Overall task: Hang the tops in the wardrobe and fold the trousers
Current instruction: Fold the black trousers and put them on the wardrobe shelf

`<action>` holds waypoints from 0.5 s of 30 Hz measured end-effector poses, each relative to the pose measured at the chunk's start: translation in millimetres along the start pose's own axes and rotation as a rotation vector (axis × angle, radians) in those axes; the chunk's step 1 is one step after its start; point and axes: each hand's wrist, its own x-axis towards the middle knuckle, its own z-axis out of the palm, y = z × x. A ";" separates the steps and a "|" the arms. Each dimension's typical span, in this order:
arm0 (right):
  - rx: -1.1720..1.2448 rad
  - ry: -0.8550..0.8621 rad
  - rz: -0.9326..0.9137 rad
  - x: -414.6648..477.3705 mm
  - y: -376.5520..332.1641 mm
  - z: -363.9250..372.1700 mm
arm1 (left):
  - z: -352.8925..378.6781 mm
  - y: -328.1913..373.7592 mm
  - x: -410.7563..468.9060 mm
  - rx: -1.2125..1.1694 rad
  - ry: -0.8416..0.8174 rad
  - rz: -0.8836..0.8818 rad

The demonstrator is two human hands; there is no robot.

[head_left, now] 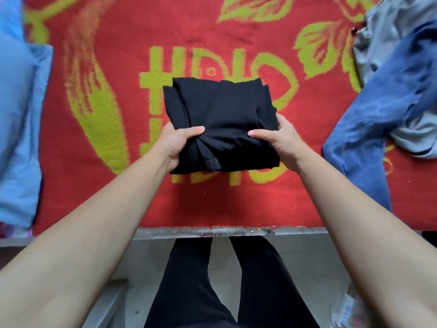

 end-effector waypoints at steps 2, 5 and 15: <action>-0.008 -0.040 -0.053 -23.0 -33.2 -0.5 | -5.7 31.4 -26.1 -0.031 -0.026 0.034; 0.009 -0.086 -0.136 -65.3 -88.1 -3.6 | -12.8 81.5 -76.5 -0.075 -0.063 0.111; 0.237 -0.437 -0.316 -225.1 -252.3 -5.6 | -17.6 183.0 -287.4 -0.351 -0.207 0.380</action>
